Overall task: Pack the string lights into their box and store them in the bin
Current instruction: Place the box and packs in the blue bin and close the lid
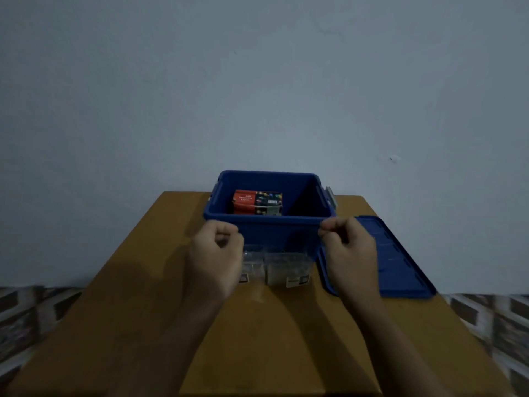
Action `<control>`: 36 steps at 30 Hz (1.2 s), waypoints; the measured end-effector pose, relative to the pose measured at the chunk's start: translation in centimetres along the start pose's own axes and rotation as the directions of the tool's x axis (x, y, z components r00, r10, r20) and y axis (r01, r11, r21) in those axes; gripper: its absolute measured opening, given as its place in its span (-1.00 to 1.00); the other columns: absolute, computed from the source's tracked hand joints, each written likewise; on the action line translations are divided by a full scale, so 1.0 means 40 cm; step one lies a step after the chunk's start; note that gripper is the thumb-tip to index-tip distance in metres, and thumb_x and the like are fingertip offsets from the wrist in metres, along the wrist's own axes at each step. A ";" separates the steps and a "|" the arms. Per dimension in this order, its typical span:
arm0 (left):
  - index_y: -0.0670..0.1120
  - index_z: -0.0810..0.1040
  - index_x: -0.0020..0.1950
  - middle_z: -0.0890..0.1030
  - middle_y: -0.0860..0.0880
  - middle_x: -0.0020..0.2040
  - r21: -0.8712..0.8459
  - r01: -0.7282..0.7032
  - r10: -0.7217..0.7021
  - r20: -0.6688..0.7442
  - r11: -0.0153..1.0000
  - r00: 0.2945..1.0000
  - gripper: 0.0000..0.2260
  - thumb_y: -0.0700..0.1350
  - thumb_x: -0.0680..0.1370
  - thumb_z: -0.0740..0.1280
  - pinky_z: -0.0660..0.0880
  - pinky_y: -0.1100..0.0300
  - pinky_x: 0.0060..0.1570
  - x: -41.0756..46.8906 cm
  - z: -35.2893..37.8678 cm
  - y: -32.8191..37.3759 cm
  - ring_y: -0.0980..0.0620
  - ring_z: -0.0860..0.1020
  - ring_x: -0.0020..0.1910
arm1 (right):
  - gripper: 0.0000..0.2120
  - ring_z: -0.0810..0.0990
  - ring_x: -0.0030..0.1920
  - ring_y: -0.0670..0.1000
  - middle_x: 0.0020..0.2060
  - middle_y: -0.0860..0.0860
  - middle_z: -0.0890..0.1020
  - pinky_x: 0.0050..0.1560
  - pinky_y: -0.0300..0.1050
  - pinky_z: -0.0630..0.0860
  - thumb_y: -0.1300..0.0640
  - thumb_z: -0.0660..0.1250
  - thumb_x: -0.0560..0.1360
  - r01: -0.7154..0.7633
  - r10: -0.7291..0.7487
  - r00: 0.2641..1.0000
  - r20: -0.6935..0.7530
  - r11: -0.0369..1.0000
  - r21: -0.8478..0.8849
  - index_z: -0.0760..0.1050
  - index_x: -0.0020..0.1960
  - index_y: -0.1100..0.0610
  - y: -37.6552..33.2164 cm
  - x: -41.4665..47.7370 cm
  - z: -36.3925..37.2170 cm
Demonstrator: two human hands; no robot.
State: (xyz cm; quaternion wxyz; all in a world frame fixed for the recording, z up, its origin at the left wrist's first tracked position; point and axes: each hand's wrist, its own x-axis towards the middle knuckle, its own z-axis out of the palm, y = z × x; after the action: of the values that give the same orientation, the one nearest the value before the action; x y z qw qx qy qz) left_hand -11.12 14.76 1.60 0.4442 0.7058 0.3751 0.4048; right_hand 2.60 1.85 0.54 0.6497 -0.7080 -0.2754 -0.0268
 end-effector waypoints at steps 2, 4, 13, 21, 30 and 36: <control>0.00 0.59 -0.12 0.65 0.00 -0.18 0.019 0.038 -0.039 0.051 0.999 0.998 -0.88 -0.09 0.60 0.33 0.58 0.10 -0.27 -0.034 0.016 -0.032 0.02 0.62 -0.16 | -0.83 0.49 -0.37 -0.13 -0.26 -0.01 0.60 -0.41 -0.24 0.42 0.26 0.26 0.60 -0.098 0.098 0.995 0.026 0.995 -0.029 0.54 -0.09 0.04 0.048 -0.038 -0.005; -0.13 0.62 -0.14 0.67 -0.16 -0.20 0.043 0.064 -0.068 0.108 0.997 0.992 -0.81 -0.08 0.60 0.32 0.61 -0.14 -0.18 -0.058 0.037 -0.058 -0.16 0.65 -0.19 | -0.84 0.55 -0.30 -0.05 -0.24 -0.01 0.62 -0.36 -0.15 0.47 0.23 0.27 0.60 -0.188 0.191 0.980 0.053 0.980 -0.064 0.54 -0.08 0.02 0.083 -0.064 -0.002; -0.18 0.65 -0.26 0.67 -0.05 -0.42 0.058 0.301 -0.306 0.142 0.952 0.941 -0.58 0.16 0.55 0.38 0.64 0.07 -0.36 -0.066 0.125 -0.071 -0.01 0.67 -0.45 | -0.78 0.57 -0.11 -0.04 -0.13 -0.01 0.61 -0.24 -0.15 0.41 -0.09 0.23 0.64 -0.307 0.326 0.942 0.081 0.933 -0.188 0.49 -0.02 0.05 0.101 -0.068 0.044; -0.17 0.62 -0.05 0.68 -0.07 -0.40 -0.059 0.459 -0.439 0.206 0.887 0.875 -0.67 0.12 0.55 0.41 0.52 0.22 -0.51 -0.059 0.141 -0.098 -0.02 0.66 -0.45 | -0.80 0.56 -0.22 -0.03 -0.22 0.03 0.61 -0.32 -0.16 0.37 -0.02 0.28 0.62 -0.332 0.362 0.928 0.086 0.911 -0.245 0.49 -0.10 0.07 0.105 -0.065 0.033; -0.06 0.61 -0.09 0.70 -0.10 -0.30 0.014 0.351 -0.343 0.254 0.936 0.904 -0.76 0.11 0.58 0.37 0.46 0.26 -0.50 -0.105 0.077 -0.102 0.10 0.56 -0.51 | -0.81 0.57 -0.22 -0.02 -0.21 0.00 0.63 -0.27 -0.15 0.42 -0.05 0.31 0.61 -0.275 0.323 0.930 0.177 0.928 -0.254 0.52 -0.11 0.03 0.098 -0.104 0.006; -0.21 0.66 -0.20 0.65 -0.12 -0.37 0.145 0.219 -0.247 0.216 0.965 0.945 -0.56 0.16 0.58 0.34 0.49 0.13 -0.44 -0.114 0.009 -0.133 0.06 0.57 -0.52 | -0.83 0.59 -0.22 -0.05 -0.19 0.00 0.63 -0.28 -0.20 0.44 -0.02 0.30 0.62 -0.261 0.323 0.908 0.267 0.935 -0.241 0.51 -0.08 0.04 0.082 -0.135 0.038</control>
State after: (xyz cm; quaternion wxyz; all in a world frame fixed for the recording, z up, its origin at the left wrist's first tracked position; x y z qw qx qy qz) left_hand -13.47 12.32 -4.53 0.4868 0.7240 0.4250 0.2412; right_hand -1.05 1.34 -4.79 0.5220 -0.7987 -0.2578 0.1521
